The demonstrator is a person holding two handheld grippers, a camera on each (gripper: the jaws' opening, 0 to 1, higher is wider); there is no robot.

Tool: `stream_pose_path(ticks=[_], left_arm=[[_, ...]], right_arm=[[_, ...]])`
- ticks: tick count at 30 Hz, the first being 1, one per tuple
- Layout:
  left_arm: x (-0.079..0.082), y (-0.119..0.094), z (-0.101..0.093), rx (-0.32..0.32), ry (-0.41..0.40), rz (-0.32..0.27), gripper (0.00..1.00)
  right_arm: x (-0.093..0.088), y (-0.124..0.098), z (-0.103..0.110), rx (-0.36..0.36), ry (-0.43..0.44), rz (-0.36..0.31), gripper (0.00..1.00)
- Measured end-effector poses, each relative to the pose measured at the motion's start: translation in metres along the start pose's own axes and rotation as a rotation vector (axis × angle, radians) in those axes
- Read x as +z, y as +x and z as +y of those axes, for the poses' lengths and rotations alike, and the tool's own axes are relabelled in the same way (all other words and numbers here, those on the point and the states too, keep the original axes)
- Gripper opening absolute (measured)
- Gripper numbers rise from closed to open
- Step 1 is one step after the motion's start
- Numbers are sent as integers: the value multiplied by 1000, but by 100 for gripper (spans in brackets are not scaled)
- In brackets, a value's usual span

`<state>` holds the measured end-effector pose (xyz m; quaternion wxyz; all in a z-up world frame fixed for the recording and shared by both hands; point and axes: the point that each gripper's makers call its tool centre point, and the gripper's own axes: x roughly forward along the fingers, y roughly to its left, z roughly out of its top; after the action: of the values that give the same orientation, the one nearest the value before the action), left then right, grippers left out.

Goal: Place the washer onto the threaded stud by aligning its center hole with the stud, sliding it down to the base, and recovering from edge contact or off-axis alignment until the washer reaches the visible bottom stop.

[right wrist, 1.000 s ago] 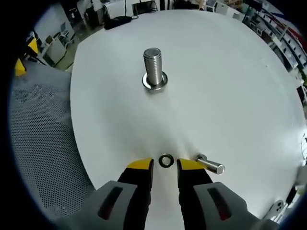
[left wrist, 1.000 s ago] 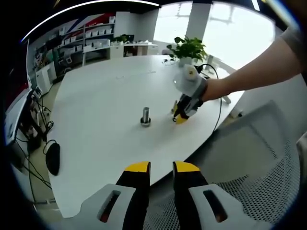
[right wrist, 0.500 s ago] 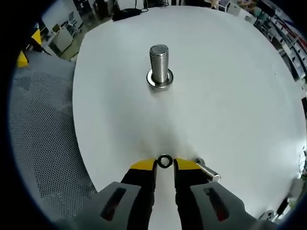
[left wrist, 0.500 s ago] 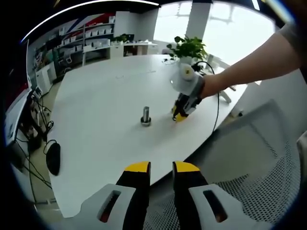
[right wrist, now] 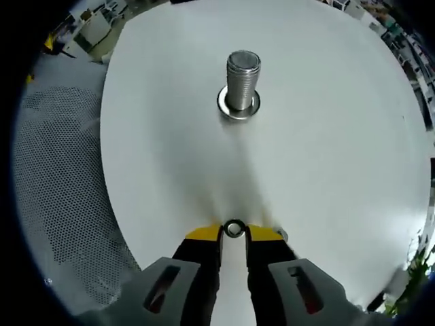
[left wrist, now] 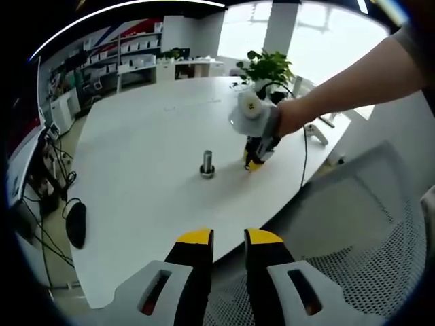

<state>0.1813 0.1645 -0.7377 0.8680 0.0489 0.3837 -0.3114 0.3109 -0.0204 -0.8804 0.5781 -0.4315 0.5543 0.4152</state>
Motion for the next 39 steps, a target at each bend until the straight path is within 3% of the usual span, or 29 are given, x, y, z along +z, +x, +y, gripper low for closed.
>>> stream_pose_path(ticks=[3, 8, 13, 25, 39], left_arm=[[0, 0, 0, 2, -1, -2, 16], [0, -1, 0, 4, 0, -4, 16], [1, -1, 0, 5, 4, -7, 16], [1, 0, -1, -3, 11, -8, 16], [2, -1, -2, -13, 2, -18, 17]], right_arm=[[1, 1, 1, -23, 12, 43, 16], [-1, 1, 1, -51, 3, 57, 15], [-2, 0, 1, -63, 0, 8, 15], [-4, -2, -2, -58, 172, -140, 14], [-6, -4, 1, -59, 210, -178, 14]])
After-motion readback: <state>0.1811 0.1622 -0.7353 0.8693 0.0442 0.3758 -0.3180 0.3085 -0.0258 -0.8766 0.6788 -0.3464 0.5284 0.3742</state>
